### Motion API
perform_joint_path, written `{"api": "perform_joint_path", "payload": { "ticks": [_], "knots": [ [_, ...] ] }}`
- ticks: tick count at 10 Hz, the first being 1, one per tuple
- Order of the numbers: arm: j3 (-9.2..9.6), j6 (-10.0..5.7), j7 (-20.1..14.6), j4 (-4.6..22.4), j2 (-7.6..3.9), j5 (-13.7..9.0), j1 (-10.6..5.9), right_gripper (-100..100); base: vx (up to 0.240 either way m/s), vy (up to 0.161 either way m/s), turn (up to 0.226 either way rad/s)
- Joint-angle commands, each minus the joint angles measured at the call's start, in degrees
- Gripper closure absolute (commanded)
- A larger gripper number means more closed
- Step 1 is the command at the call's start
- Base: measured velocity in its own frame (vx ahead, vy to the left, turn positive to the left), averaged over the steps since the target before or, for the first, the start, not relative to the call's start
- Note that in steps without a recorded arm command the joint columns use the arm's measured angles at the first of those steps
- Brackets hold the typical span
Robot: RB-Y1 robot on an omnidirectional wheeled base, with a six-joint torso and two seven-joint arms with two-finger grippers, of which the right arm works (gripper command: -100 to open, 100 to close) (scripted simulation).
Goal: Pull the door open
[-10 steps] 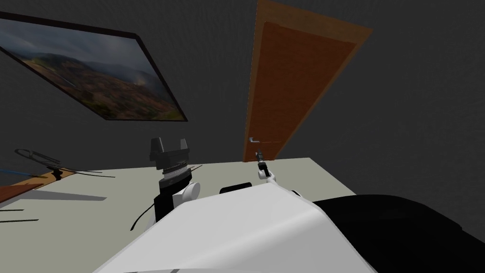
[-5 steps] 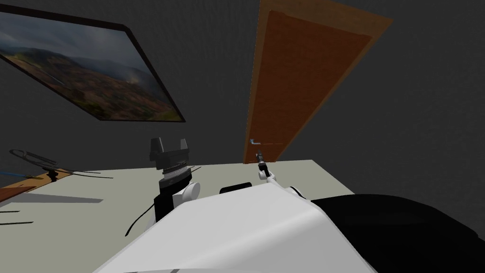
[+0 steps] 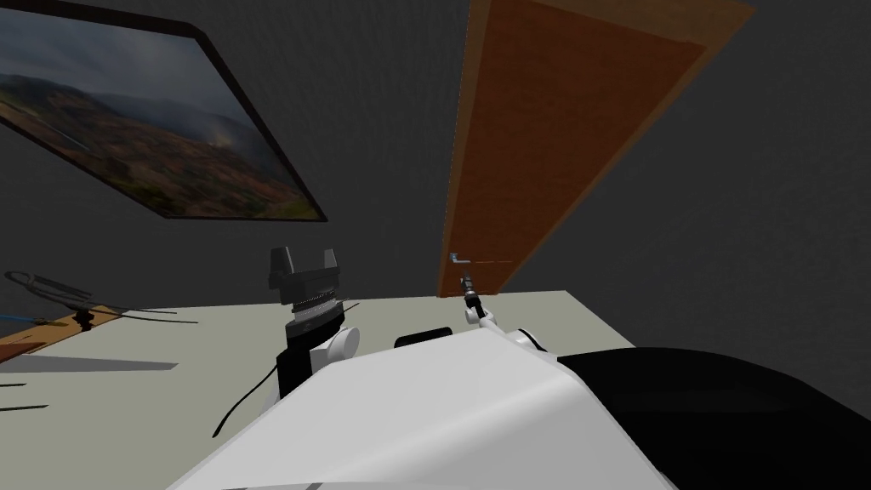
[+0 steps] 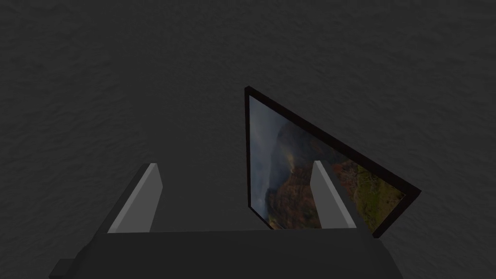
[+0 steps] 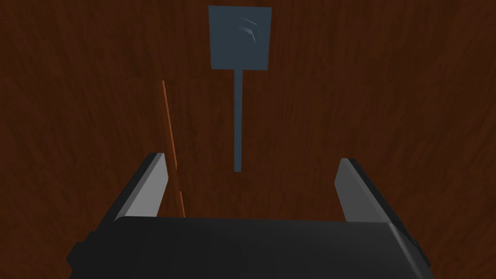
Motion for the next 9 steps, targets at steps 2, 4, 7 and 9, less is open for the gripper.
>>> {"api": "perform_joint_path", "payload": {
  "ticks": [2, 4, 7, 9],
  "knots": [
    [0.01, -0.23, 0.0, 1.3, -0.1, -0.1, -0.56, -100, 0.064, -0.012, 0.009],
    [-2.58, -0.72, -1.3, 1.4, -1.56, 0.0, 0.94, -100, 0.138, 0.024, 0.26],
    [-5.17, -1.15, -2.5, 1.4, -3.0, 0.1, 2.5, -100, 0.146, 0.013, 0.168],
    [-5.17, -1.15, -2.5, 0.9, -3.0, 0.1, 2.5, -100, 0.084, -0.005, 0.038]
  ]
}}
